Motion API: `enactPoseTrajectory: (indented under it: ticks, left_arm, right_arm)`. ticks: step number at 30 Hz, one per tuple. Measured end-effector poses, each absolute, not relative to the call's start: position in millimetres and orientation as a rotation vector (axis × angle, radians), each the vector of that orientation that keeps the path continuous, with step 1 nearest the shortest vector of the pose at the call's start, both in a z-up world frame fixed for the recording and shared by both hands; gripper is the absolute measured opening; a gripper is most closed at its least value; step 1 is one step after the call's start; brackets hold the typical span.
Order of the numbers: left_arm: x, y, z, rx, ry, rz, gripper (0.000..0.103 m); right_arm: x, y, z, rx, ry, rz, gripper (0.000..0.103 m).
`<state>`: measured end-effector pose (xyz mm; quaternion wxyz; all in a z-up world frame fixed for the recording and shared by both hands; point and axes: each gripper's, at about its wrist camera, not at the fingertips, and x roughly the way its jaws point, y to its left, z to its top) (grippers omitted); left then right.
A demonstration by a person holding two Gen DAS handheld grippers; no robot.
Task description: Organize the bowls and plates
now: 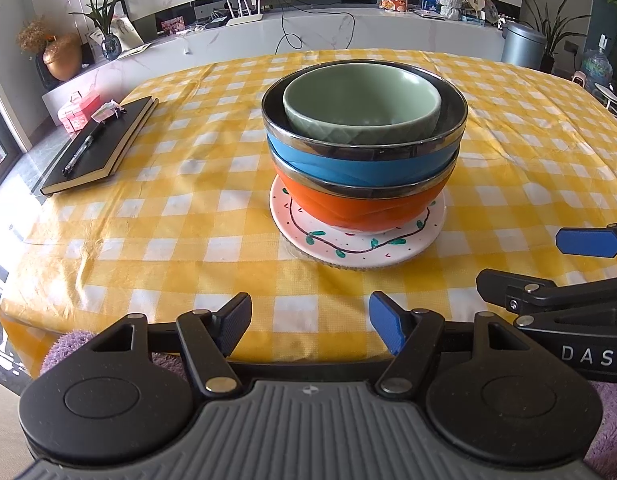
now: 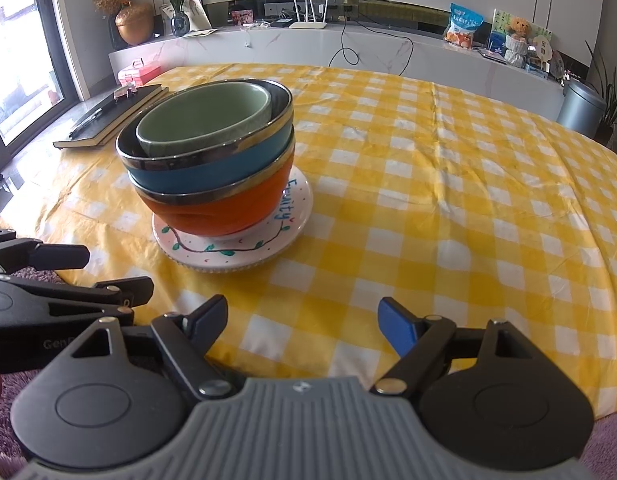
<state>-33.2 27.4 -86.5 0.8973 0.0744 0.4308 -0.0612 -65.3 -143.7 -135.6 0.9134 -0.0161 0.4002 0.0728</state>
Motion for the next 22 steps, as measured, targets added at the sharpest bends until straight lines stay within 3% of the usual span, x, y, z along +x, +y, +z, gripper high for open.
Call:
enactPoseTrajectory:
  ticks: [22]
  left_arm:
    - [-32.5, 28.6, -84.2, 0.147, 0.879, -0.132, 0.079]
  right_arm:
    - [-63.9, -143.0, -138.7, -0.031, 0.836, 0.153, 0.081]
